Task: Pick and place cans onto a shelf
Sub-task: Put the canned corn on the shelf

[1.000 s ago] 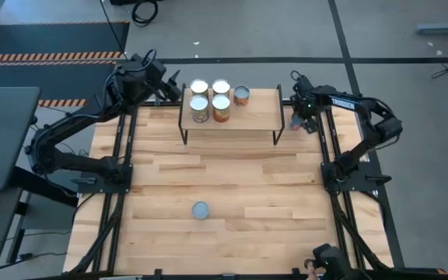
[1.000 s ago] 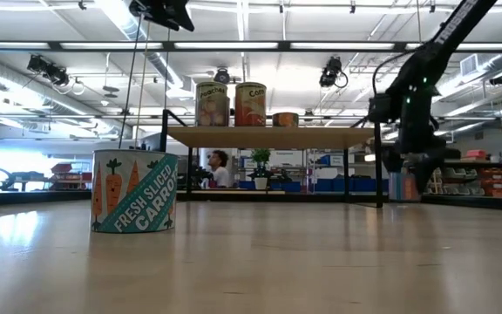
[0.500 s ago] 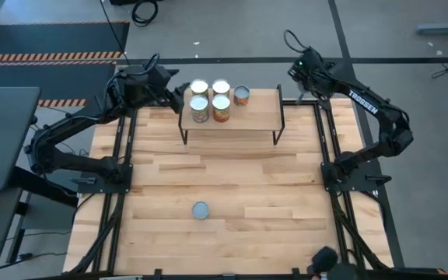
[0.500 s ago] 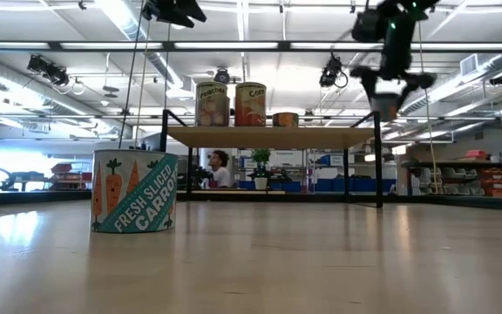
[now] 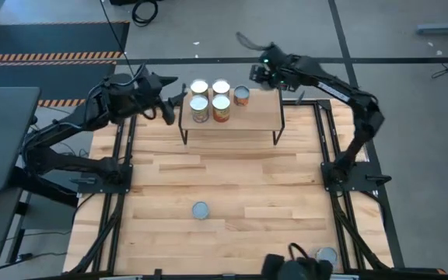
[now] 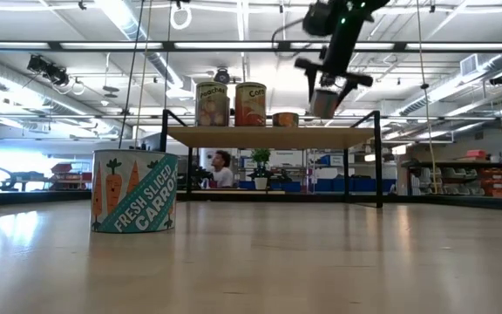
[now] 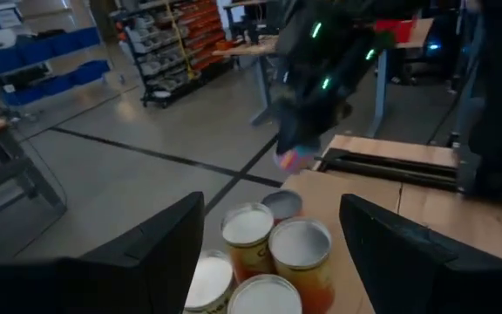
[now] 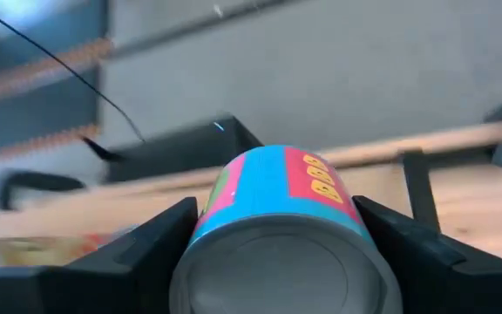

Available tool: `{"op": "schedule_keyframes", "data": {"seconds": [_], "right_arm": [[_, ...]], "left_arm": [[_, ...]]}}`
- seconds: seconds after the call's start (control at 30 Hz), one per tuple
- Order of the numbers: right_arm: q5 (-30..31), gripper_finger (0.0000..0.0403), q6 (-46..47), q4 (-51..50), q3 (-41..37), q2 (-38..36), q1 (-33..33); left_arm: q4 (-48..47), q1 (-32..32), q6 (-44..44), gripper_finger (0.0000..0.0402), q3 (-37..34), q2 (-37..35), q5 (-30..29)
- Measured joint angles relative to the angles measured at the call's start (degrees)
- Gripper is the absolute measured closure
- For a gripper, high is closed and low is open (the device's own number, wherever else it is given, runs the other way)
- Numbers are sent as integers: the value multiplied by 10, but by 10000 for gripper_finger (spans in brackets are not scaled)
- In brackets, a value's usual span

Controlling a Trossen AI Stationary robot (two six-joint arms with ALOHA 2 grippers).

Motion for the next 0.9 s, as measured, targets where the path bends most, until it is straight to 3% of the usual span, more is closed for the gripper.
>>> {"op": "schedule_keyframes", "data": {"seconds": [0.37,0.9], "right_arm": [[-23,104,-30,-25,0,62,3],[-21,53,-42,-40,0,58,10]], "left_arm": [[-96,-24,1,127,0,-32,7],[-98,-33,0,127,0,-35,4]]}}
